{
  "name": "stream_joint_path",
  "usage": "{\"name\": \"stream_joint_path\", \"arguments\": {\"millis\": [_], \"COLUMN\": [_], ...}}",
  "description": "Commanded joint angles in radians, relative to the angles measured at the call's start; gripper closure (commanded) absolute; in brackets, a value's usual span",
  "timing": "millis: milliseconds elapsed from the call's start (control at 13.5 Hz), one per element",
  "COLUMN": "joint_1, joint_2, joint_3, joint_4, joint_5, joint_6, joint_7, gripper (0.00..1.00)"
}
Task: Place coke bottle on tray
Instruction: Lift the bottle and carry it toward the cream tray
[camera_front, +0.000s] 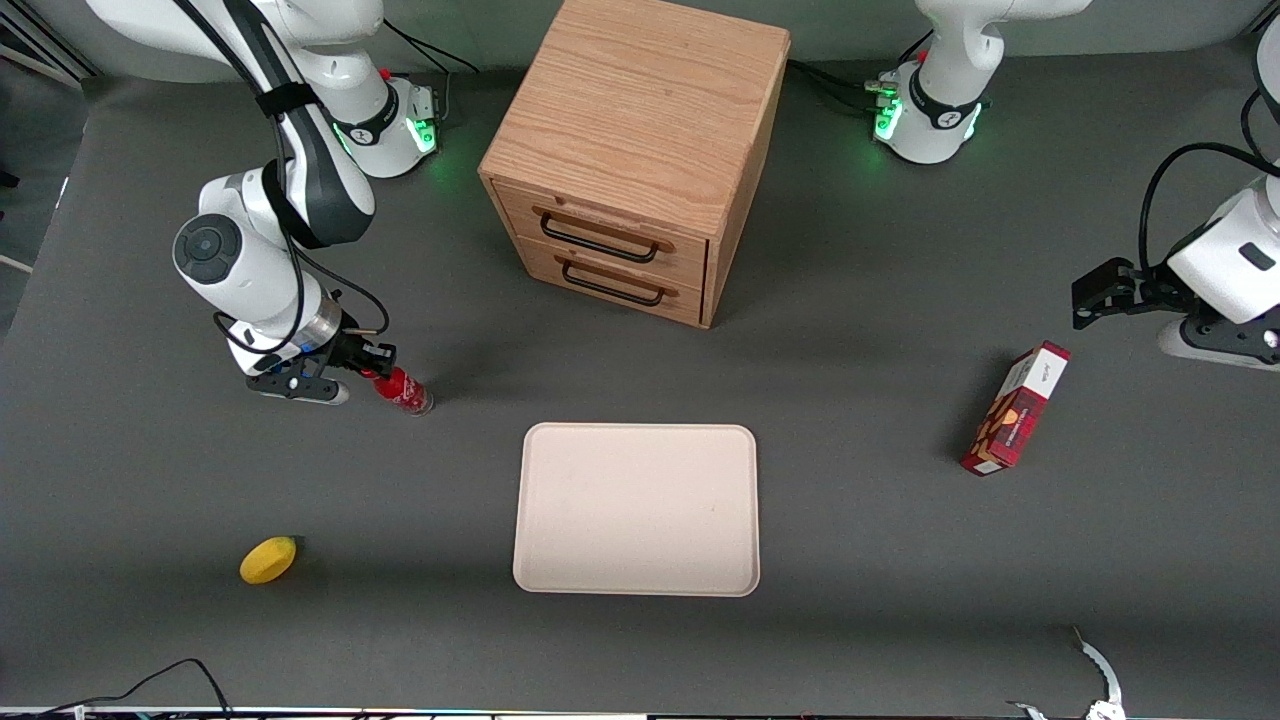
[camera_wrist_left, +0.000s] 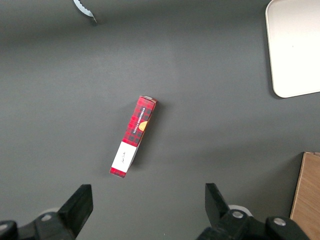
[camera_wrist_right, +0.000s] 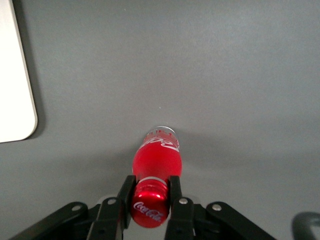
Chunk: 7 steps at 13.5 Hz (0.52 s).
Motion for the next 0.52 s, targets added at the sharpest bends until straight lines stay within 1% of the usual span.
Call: {"name": "stream_joint_path", "arguments": {"millis": [0, 222, 296, 444], "joint_1": [0.004, 0.005, 0.008, 0.02], "joint_2": [-0.066, -0.063, -0.048, 0.015], "joint_3": [0.001, 0.001, 0.003, 0.035], "joint_4": [0.139, 0.431, 0.526, 0.733], "joint_5": [-0.018, -0.015, -0.014, -0.006], "joint_6": [-0.206, -0.548, -0.629, -0.78], "joint_7": [0.008, -0.008, -0.009, 0.009], "gripper": [1.0, 1.0, 1.0, 1.0]}}
